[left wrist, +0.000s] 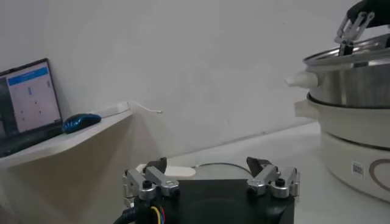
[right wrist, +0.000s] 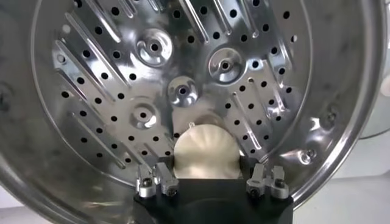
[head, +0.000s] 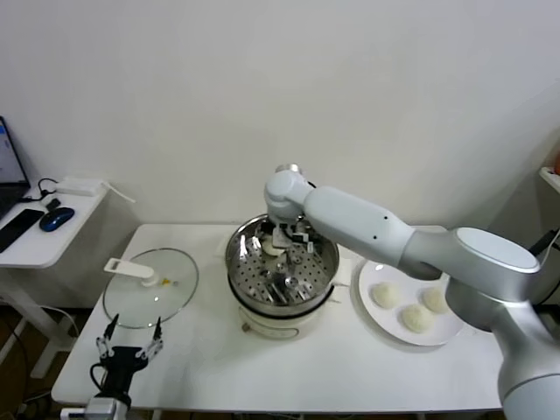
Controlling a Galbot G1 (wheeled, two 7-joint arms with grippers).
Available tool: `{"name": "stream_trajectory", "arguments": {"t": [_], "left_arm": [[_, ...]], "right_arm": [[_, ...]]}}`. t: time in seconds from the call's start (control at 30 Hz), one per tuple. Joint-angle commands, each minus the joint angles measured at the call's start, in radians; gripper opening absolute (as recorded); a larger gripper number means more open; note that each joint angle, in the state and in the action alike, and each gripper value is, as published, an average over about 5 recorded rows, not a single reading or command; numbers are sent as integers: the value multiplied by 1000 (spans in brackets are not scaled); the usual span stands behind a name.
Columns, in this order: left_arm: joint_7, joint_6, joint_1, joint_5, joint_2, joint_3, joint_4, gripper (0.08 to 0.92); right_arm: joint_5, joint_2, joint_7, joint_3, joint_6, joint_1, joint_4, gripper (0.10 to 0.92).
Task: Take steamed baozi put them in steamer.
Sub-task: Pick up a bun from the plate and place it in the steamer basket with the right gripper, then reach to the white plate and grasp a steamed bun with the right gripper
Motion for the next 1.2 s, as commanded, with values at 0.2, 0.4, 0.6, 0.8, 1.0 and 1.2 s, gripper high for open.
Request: {"name": "stream_trajectory", "arguments": {"t": [0.2, 0.4, 0.6, 0.8, 1.0, 1.2], "left_arm": [[-1, 0, 2, 2, -1, 0, 2, 823], [-3, 0, 4, 3, -2, -1, 0, 823], [-4, 0, 6, 2, -3, -2, -4, 823], [-5, 3, 10, 1, -7, 0, -20, 823], [-3, 5, 12, 1, -9, 2, -30, 823], [-4, 4, 12, -1, -8, 12, -31, 823]], "right_arm": [[-53, 15, 4, 23, 19, -24, -27, 710], [-41, 14, 4, 38, 29, -14, -23, 796], [63, -19, -28, 21, 29, 53, 36, 822], [437, -191, -70, -108, -140, 228, 197, 823], [890, -450, -91, -332, -385, 451, 331, 823], [1162, -654, -73, -491, -551, 556, 327, 823]]}}
